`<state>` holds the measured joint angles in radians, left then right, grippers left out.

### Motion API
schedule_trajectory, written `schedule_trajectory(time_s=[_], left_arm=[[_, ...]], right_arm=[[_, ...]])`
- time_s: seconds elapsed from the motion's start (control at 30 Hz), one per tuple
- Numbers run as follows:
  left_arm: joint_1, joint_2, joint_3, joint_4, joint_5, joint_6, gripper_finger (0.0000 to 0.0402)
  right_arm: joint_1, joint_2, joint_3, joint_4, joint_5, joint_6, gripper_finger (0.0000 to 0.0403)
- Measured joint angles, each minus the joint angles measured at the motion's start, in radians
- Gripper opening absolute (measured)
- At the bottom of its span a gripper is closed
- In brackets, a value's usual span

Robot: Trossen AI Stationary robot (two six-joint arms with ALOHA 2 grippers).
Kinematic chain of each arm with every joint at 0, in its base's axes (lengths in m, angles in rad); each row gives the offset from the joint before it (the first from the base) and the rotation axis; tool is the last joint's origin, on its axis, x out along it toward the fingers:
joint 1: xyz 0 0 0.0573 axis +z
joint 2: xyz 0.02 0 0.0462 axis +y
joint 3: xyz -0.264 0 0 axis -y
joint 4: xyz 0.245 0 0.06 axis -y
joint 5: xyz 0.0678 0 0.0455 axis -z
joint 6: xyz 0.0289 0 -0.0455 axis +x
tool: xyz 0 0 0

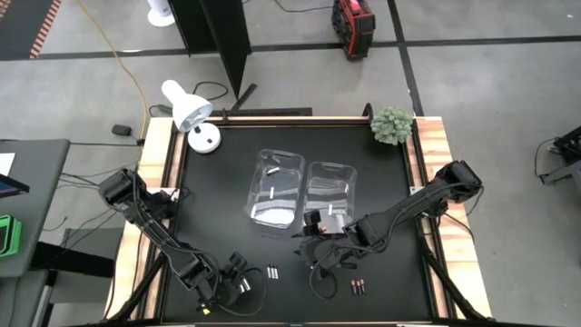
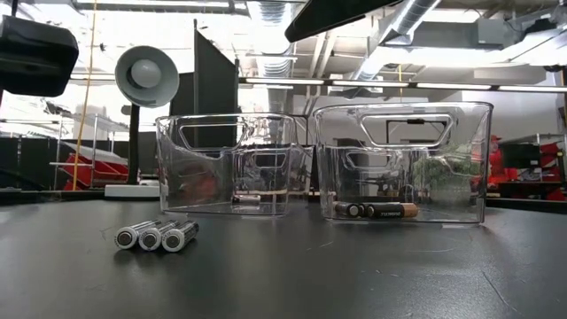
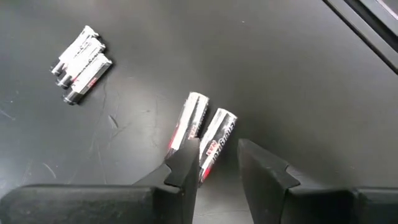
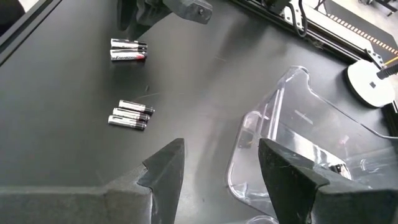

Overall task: Sort batteries
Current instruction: Put the white battery into the left transparent bin

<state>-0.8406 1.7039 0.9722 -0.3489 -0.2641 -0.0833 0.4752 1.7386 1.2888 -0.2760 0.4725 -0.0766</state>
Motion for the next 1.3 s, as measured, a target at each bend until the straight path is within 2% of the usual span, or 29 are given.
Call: schedule_trajectory(time_s=[0.37,0.93,1.3], left_arm=[[0.000,0.000,0.000,0.000,-0.003,0.001,0.0154],[0.000,0.000,0.000,-0.044,-0.003,0.043,0.0188],[0.000,0.000,0.000,-0.025,0.006,0.087,0.0190]], right_arm=[[0.000,0.000,0.000,0.000,0.000,-0.001,0.0223],[0.000,0.000,0.000,0.001,0.000,0.000,0.0223],[0.000,0.000,0.000,0.001,0.000,0.004,0.0223]])
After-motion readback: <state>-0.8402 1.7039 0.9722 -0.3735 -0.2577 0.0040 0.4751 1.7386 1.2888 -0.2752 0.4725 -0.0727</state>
